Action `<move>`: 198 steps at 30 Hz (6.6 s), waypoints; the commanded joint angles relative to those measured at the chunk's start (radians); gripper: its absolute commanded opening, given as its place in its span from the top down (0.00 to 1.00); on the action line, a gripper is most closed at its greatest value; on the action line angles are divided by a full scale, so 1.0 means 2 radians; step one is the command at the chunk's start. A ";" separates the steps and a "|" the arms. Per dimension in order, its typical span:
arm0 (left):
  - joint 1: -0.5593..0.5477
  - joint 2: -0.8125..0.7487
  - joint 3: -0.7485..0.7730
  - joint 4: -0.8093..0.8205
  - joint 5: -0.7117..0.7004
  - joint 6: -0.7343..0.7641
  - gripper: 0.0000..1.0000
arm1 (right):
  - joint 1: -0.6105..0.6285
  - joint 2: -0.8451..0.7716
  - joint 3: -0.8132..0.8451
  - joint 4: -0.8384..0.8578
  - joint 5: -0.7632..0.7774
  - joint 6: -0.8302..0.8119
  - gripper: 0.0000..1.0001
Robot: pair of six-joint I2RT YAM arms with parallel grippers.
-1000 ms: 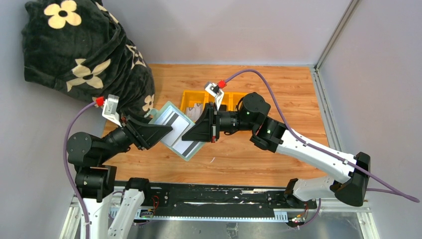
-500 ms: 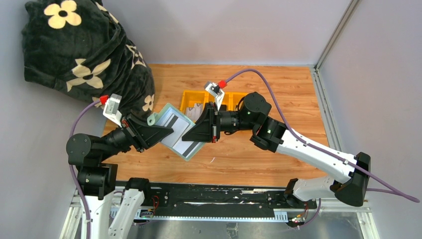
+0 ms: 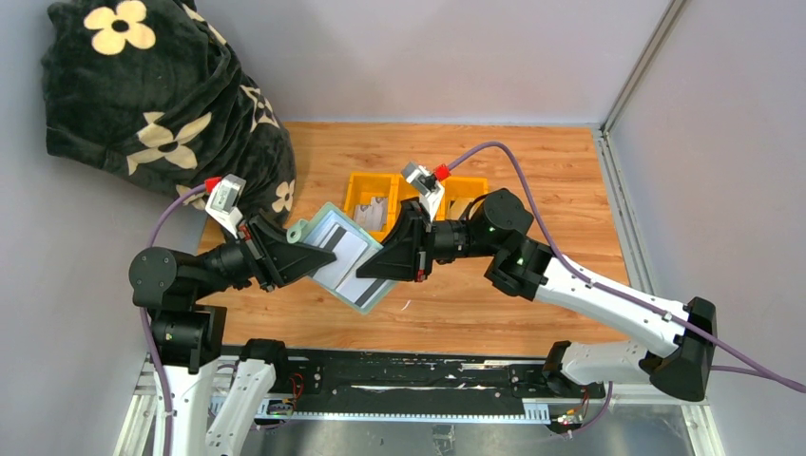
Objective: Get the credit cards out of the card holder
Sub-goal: Remove the credit card from the card holder.
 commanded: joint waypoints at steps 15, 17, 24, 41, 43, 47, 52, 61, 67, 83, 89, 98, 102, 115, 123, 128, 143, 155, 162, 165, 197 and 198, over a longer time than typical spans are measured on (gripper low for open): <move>0.004 0.004 0.017 0.014 -0.029 -0.006 1.00 | -0.022 -0.111 0.009 -0.110 0.049 -0.088 0.54; 0.004 0.003 0.022 -0.008 -0.044 0.012 1.00 | -0.025 -0.136 0.009 -0.124 0.110 -0.091 0.47; 0.004 -0.005 0.034 -0.095 -0.126 0.089 1.00 | -0.024 -0.124 0.039 -0.107 0.098 -0.050 0.40; 0.004 -0.013 0.023 -0.074 -0.117 0.071 1.00 | -0.004 0.043 0.035 0.052 0.037 0.075 0.40; 0.004 -0.015 0.021 -0.065 -0.111 0.065 1.00 | -0.004 0.048 0.036 0.052 0.041 0.078 0.41; 0.004 -0.015 0.017 -0.046 -0.094 0.049 1.00 | -0.004 0.062 0.043 0.057 0.043 0.085 0.43; 0.004 -0.016 0.010 -0.041 -0.086 0.048 1.00 | -0.004 0.084 0.058 0.100 0.027 0.116 0.54; 0.004 -0.018 0.007 -0.041 -0.084 0.049 0.95 | -0.005 0.101 0.064 0.147 0.018 0.158 0.87; 0.004 -0.016 0.004 -0.021 -0.079 0.028 0.86 | -0.011 0.090 0.035 0.171 0.019 0.170 1.00; 0.004 -0.012 -0.001 0.015 -0.074 -0.013 0.79 | -0.015 0.048 -0.042 0.194 0.020 0.162 1.00; 0.004 -0.015 -0.003 0.009 -0.077 -0.008 0.83 | -0.015 0.047 -0.034 0.183 0.021 0.156 1.00; 0.004 -0.014 0.010 -0.011 -0.085 0.007 0.94 | -0.015 0.027 -0.072 0.188 0.025 0.155 1.00; 0.004 -0.015 0.009 -0.012 -0.086 0.008 0.95 | -0.015 0.027 -0.063 0.189 0.025 0.155 0.99; 0.004 -0.018 0.013 -0.022 -0.089 0.018 0.96 | -0.018 0.054 -0.022 0.220 0.044 0.187 0.71; 0.004 -0.021 0.013 -0.021 -0.087 0.016 0.95 | -0.019 0.055 -0.028 0.214 0.057 0.195 0.70; 0.004 -0.022 0.012 -0.018 -0.086 0.013 0.95 | -0.020 0.063 -0.018 0.176 0.083 0.187 0.62; 0.004 -0.019 0.019 -0.019 -0.088 0.018 0.96 | -0.022 0.061 -0.060 0.274 0.094 0.216 1.00; 0.004 -0.014 0.029 -0.025 -0.105 0.015 0.95 | -0.022 0.048 -0.101 0.335 0.091 0.225 1.00; 0.004 -0.016 0.024 -0.031 -0.109 0.025 0.94 | -0.020 0.042 -0.081 0.282 0.089 0.204 0.71; 0.004 -0.019 0.021 -0.032 -0.108 0.024 0.94 | -0.020 0.048 -0.065 0.267 0.093 0.201 0.64; 0.004 -0.041 -0.043 0.045 -0.082 -0.056 0.60 | 0.002 0.090 -0.004 0.237 0.072 0.178 1.00; 0.004 -0.041 -0.043 0.045 -0.081 -0.057 0.60 | 0.003 0.093 -0.003 0.237 0.071 0.177 1.00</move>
